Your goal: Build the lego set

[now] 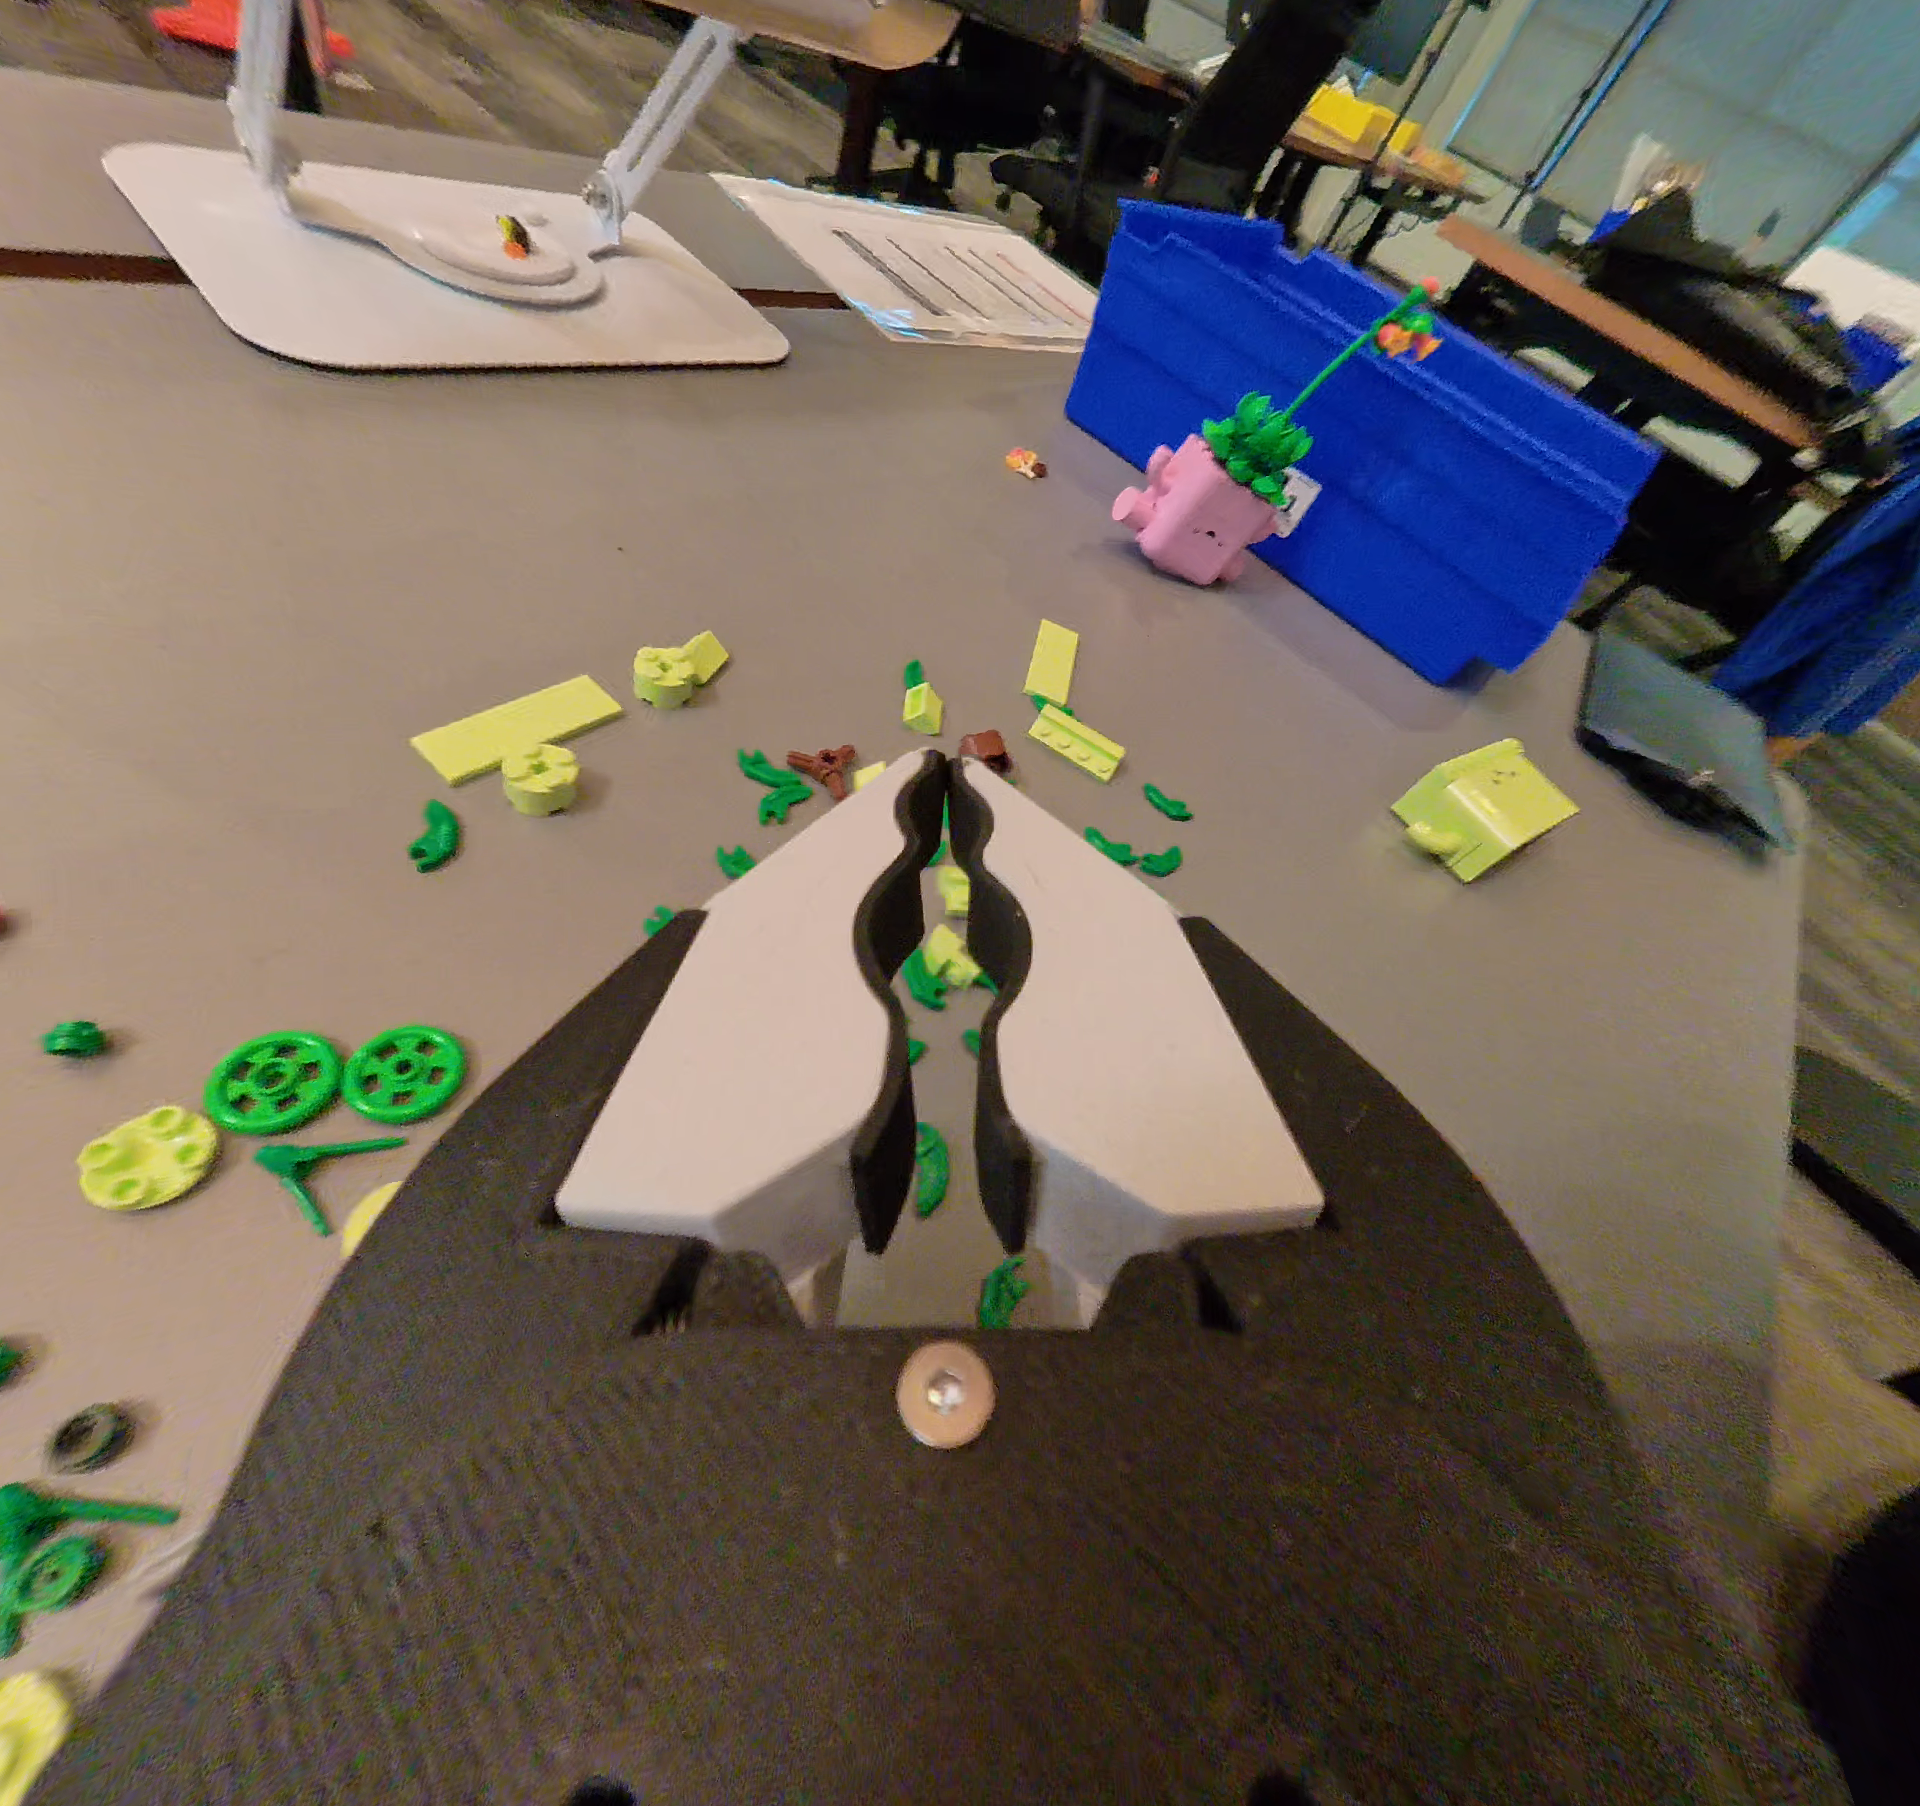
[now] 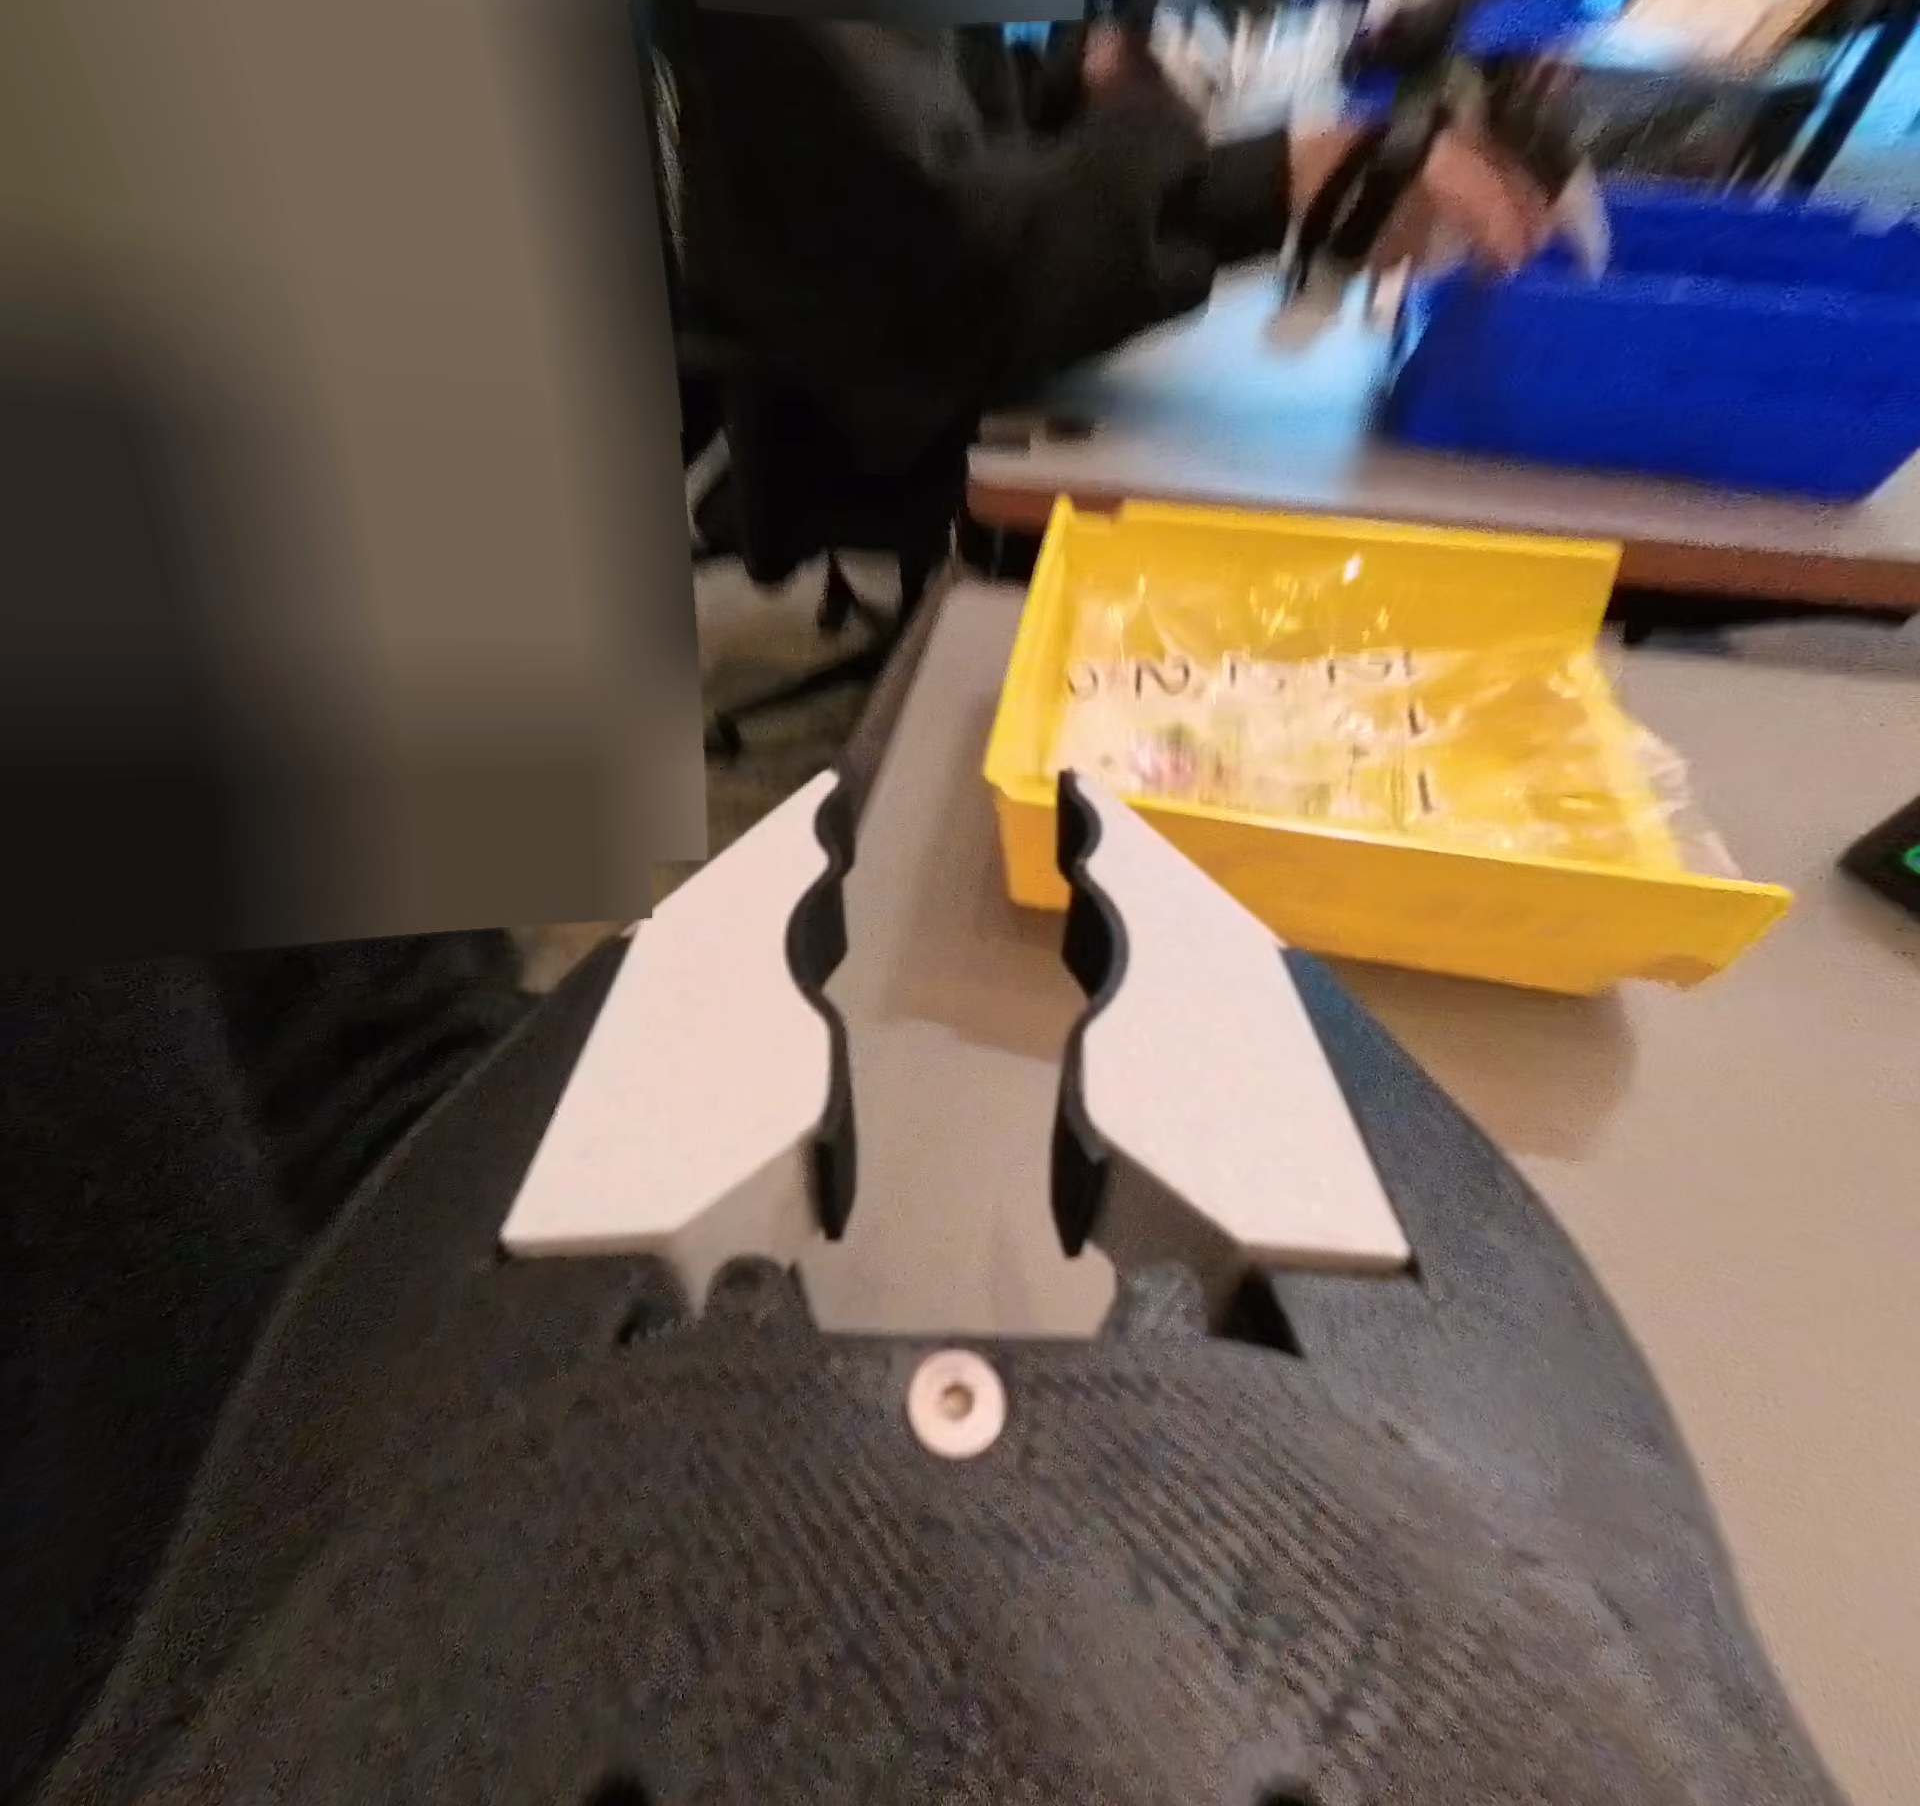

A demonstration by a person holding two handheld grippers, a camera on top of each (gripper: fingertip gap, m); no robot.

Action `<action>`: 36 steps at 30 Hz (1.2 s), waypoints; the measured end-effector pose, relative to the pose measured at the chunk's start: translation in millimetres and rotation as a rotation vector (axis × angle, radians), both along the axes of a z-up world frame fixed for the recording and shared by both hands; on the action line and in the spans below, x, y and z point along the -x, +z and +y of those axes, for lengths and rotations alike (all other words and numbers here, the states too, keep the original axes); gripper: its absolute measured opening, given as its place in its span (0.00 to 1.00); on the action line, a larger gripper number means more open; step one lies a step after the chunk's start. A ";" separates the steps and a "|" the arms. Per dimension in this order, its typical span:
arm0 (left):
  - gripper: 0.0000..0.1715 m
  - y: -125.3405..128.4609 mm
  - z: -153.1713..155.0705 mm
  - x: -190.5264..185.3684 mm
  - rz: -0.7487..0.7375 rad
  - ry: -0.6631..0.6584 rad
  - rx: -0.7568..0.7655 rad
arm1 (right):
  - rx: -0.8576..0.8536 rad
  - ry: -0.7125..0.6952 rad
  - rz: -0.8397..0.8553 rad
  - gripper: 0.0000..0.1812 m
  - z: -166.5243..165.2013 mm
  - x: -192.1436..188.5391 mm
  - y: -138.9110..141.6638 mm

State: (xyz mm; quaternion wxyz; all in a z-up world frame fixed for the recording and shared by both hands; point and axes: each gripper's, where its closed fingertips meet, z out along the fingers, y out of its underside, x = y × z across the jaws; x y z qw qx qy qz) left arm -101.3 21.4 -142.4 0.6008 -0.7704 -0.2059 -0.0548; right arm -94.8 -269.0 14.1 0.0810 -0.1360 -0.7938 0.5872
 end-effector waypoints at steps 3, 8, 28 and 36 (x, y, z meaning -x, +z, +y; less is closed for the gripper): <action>0.00 1.2 4.4 -7.2 -0.298 -0.100 -0.130 | -0.214 0.045 0.039 0.25 -44.5 37.2 -42.2; 0.00 10.7 -3.3 7.4 -0.459 -0.103 -0.258 | -0.527 -0.026 0.044 0.30 -78.8 72.9 -89.0; 0.00 22.5 2.8 -7.3 -0.575 -0.229 -0.355 | -0.926 0.219 0.310 0.08 -67.8 30.3 -143.2; 0.00 25.7 6.5 -13.5 -0.560 -0.251 -0.354 | -0.641 0.176 0.091 0.34 -53.2 25.7 -89.4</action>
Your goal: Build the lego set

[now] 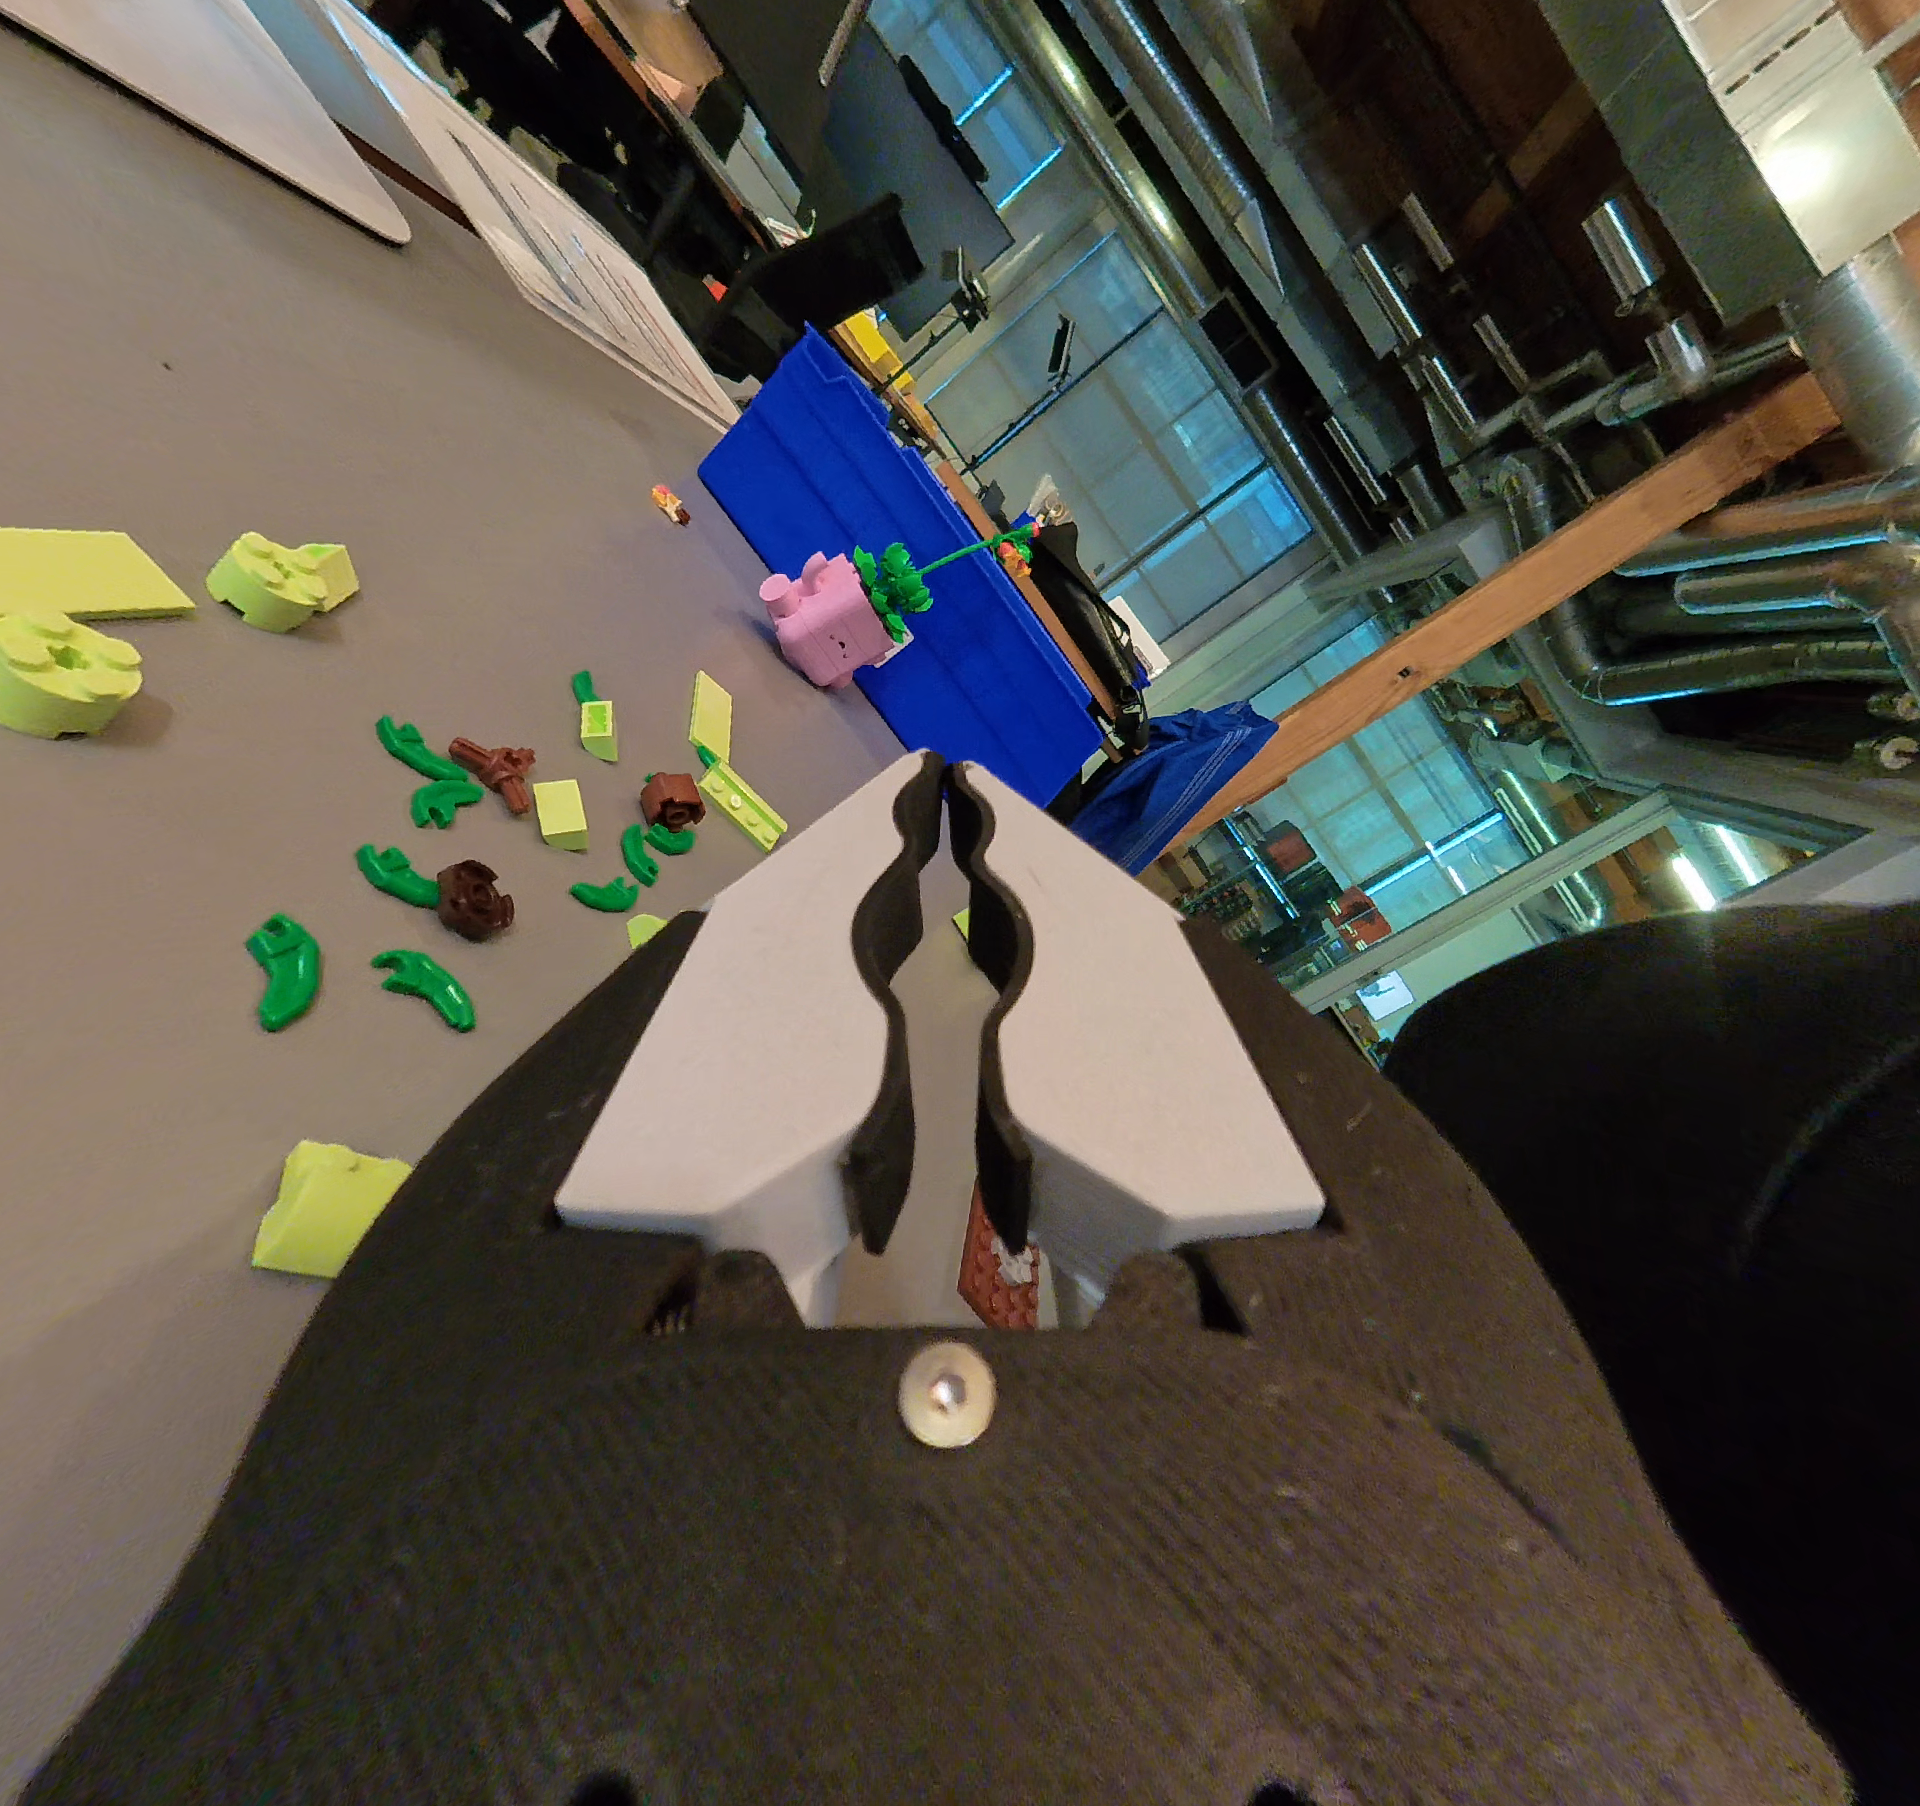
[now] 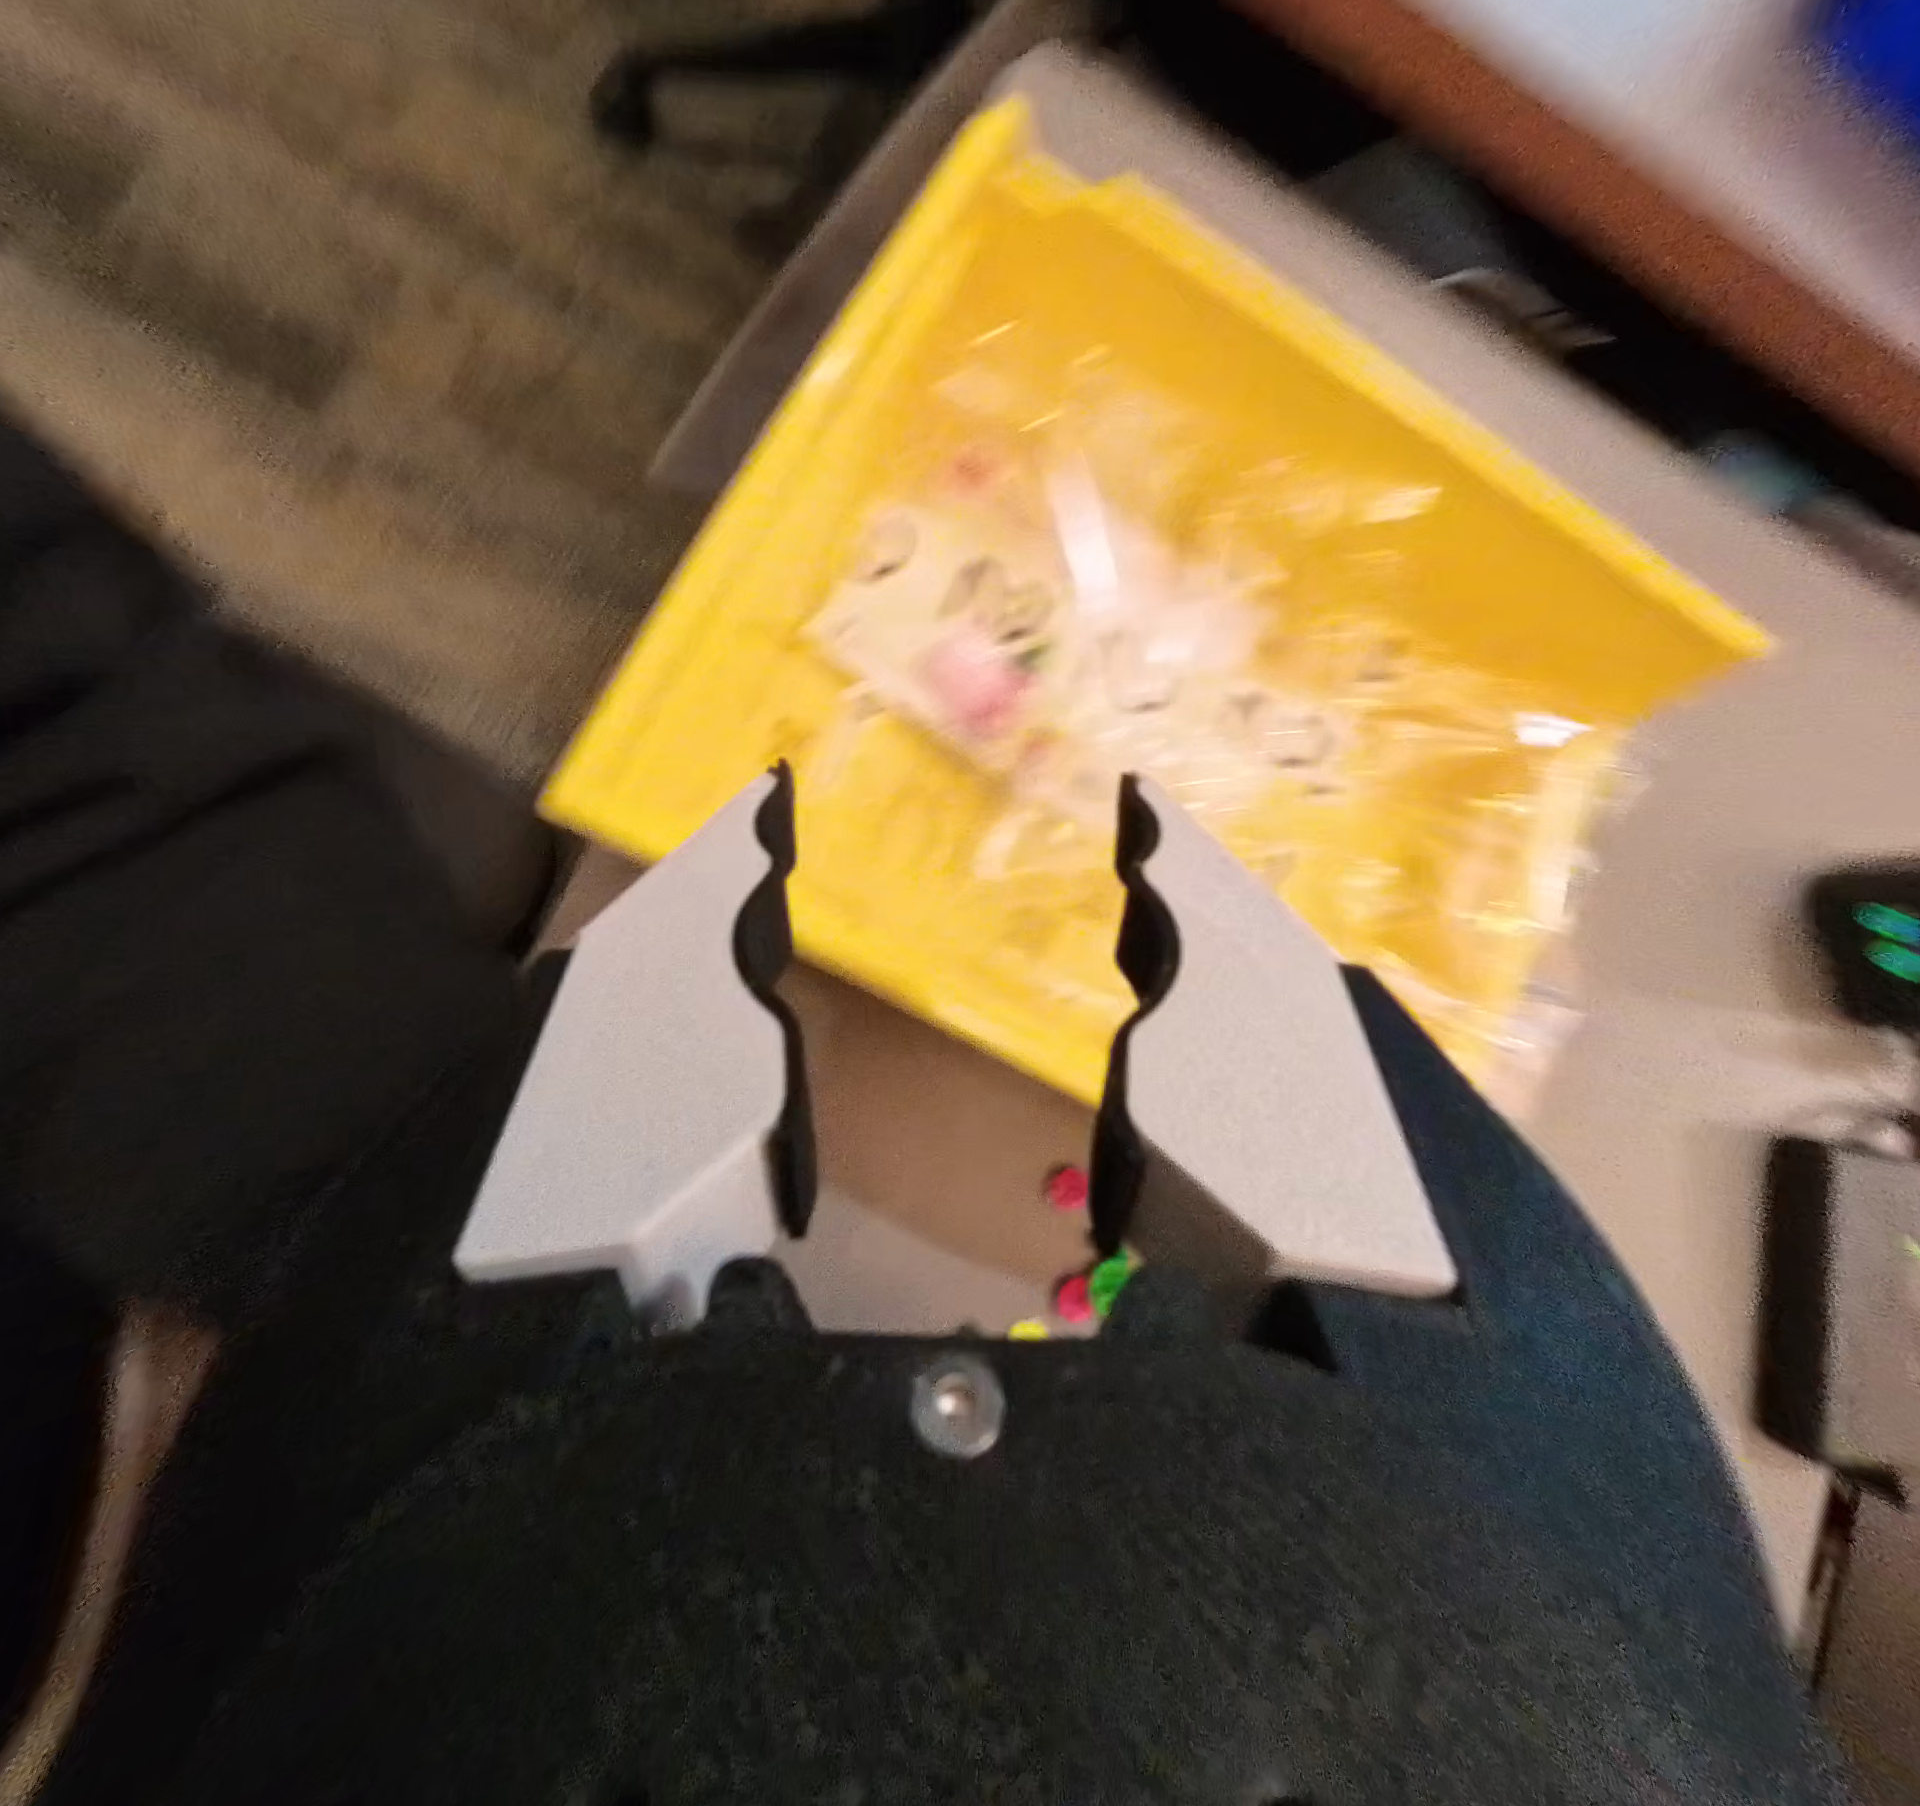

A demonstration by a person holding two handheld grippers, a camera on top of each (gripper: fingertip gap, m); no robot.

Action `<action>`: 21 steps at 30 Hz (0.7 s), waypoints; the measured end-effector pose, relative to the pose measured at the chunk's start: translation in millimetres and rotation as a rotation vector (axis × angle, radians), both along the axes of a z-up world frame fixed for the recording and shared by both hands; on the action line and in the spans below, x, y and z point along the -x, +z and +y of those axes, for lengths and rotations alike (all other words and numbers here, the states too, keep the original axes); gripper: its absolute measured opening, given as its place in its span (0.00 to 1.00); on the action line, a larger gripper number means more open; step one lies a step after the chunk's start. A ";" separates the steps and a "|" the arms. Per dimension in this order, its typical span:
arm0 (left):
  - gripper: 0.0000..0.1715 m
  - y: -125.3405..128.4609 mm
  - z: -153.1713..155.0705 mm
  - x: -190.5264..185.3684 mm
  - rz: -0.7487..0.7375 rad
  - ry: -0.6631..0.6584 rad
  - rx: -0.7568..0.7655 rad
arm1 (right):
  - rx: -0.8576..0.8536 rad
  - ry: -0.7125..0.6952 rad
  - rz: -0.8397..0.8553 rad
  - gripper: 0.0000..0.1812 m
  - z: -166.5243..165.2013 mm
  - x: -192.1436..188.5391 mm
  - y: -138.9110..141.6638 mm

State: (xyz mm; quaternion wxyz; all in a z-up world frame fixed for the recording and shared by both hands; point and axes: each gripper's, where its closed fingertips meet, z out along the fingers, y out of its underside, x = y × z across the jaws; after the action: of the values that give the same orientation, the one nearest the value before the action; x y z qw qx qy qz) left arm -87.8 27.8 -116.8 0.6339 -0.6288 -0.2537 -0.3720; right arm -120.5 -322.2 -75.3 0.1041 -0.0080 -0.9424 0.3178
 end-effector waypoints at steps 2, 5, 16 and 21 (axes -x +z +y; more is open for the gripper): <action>0.00 -0.7 1.4 -1.9 0.011 -0.003 0.005 | 0.140 -0.162 0.006 0.36 -1.3 46.6 24.1; 0.00 -1.6 2.5 -4.1 0.026 -0.010 0.014 | 0.117 -0.304 -0.287 0.54 -9.7 73.1 -5.5; 0.00 5.5 -0.9 1.5 0.011 -0.007 -0.014 | 0.086 -0.262 -0.380 0.00 -15.8 85.0 -1.6; 0.00 7.7 -1.6 5.5 0.024 0.004 -0.017 | 0.328 -0.423 -0.004 0.00 50.1 133.5 119.8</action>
State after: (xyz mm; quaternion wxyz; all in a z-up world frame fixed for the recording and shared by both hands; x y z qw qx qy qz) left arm -93.3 26.3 -109.1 0.6431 -0.6272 -0.2441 -0.3652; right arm -254.1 -272.1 44.5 0.1636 -0.2221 -0.8559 0.4374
